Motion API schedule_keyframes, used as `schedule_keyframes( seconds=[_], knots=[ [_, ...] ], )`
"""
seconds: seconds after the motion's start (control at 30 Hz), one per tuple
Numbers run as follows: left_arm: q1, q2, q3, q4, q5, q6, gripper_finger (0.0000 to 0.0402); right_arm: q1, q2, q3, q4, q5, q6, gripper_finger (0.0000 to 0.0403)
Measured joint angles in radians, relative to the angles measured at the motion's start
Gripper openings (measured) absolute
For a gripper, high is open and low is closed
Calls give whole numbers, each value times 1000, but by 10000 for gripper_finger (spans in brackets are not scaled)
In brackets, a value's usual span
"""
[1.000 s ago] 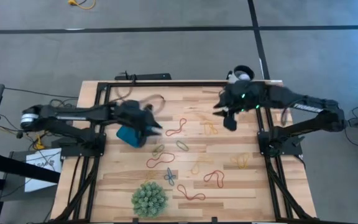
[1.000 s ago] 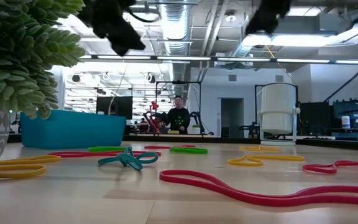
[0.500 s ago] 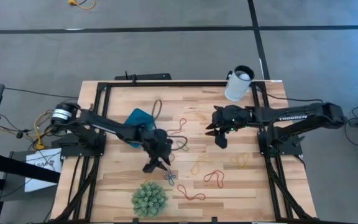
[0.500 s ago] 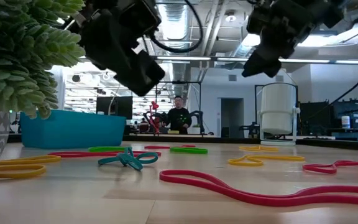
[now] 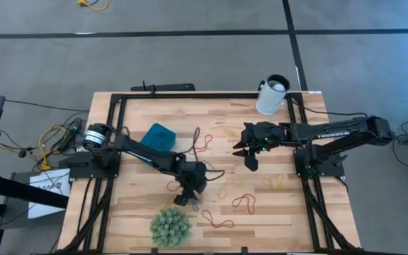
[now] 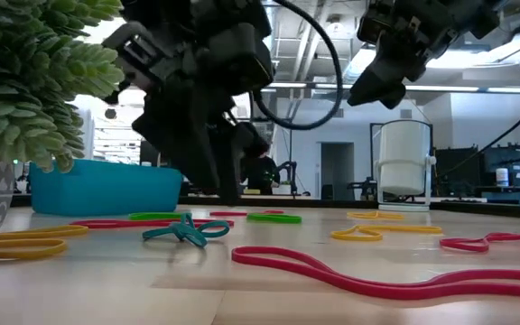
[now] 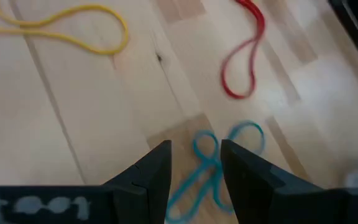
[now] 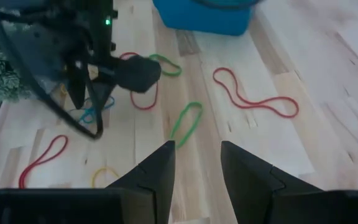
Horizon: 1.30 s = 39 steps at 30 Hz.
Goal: Pick and place items into bin
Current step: Put the blue rubber band into the blue bin
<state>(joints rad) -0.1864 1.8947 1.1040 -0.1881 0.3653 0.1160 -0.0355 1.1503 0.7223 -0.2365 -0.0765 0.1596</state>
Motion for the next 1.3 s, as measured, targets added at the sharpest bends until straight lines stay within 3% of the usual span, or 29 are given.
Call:
schedule_keyframes(
  seconds=[0.13, 0.67, 1.0, 1.3],
  knots=[
    [-19, 32, 14, -5, -83, -30, 128, 1, 0, 0, 8, 0, 0, 123],
    [-117, 37, 14, -26, -189, -265, 128, 1, 0, 0, 10, -1, 0, 123],
    [-158, 37, 13, -8, -187, -393, 128, 1, 0, 0, 10, -2, -2, 123],
    [-162, 37, 13, -27, -194, -416, 128, 1, 0, 0, 10, -3, -11, 123]
  ],
)
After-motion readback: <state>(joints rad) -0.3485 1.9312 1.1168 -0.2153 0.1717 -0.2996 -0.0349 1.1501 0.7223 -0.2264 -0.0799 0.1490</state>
